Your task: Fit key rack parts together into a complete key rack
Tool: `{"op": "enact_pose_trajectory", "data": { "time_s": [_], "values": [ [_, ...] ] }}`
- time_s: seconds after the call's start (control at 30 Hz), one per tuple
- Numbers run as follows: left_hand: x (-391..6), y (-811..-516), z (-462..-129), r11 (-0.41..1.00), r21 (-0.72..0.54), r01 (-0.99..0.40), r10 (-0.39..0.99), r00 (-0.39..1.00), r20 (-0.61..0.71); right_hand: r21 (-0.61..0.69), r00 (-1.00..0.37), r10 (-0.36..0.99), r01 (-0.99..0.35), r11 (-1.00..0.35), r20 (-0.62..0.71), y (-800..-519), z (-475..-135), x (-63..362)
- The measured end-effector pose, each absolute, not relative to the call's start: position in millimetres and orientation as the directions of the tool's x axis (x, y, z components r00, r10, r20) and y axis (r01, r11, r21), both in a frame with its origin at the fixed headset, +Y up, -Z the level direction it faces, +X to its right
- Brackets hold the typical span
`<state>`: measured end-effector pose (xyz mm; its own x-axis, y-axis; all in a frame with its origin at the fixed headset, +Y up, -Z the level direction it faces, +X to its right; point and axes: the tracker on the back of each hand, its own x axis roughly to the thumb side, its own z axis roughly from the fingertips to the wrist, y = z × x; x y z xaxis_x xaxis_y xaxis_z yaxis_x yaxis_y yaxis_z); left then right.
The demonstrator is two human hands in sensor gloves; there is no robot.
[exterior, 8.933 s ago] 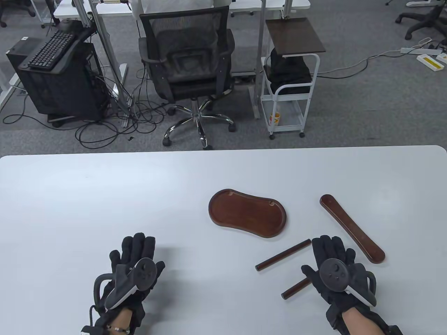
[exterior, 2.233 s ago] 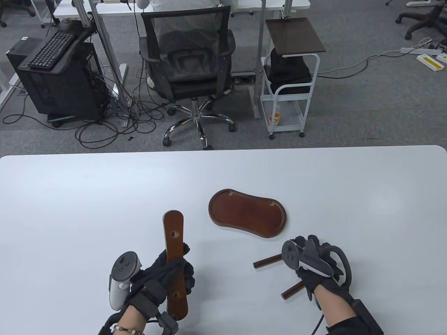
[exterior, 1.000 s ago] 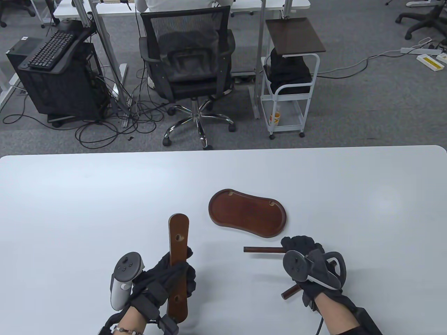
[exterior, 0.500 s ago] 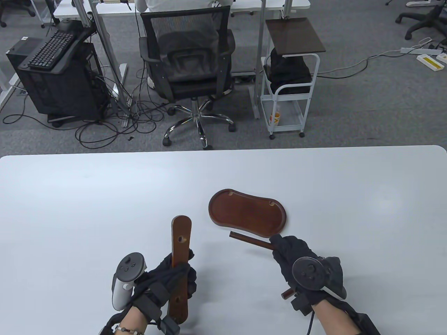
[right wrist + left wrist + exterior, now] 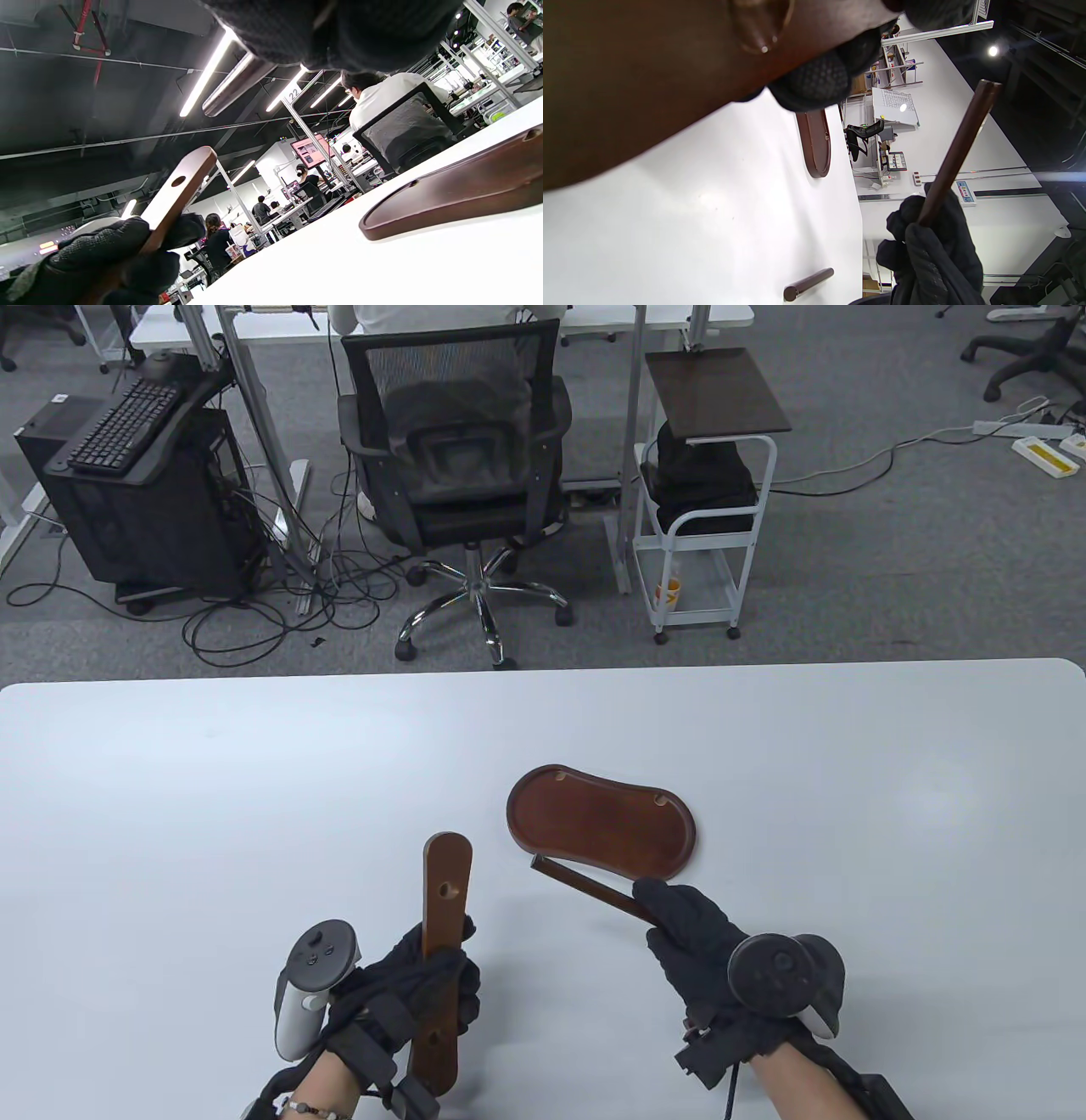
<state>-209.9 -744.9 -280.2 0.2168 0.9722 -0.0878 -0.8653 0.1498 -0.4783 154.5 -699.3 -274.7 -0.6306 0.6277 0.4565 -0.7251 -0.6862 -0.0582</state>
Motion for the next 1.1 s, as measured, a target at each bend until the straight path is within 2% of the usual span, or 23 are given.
{"op": "enact_pose_trajectory", "data": {
  "time_s": [0.27,0.57,1.1],
  "values": [
    [-209,-746,-280,0.157,-0.485,-0.86,0.97,0.227,-0.089,-0.06,-0.643,0.595,-0.702,-0.71,0.482,-700,-273,150],
    [-207,-747,-280,0.169,-0.495,-0.852,0.966,0.242,-0.087,0.006,-0.558,0.636,-0.749,-0.662,0.533,-697,-268,142],
    [-198,-748,-278,0.195,-0.527,-0.827,0.959,0.275,-0.076,0.044,-0.555,0.642,-0.737,-0.674,0.528,-698,-263,134]
  ]
}}
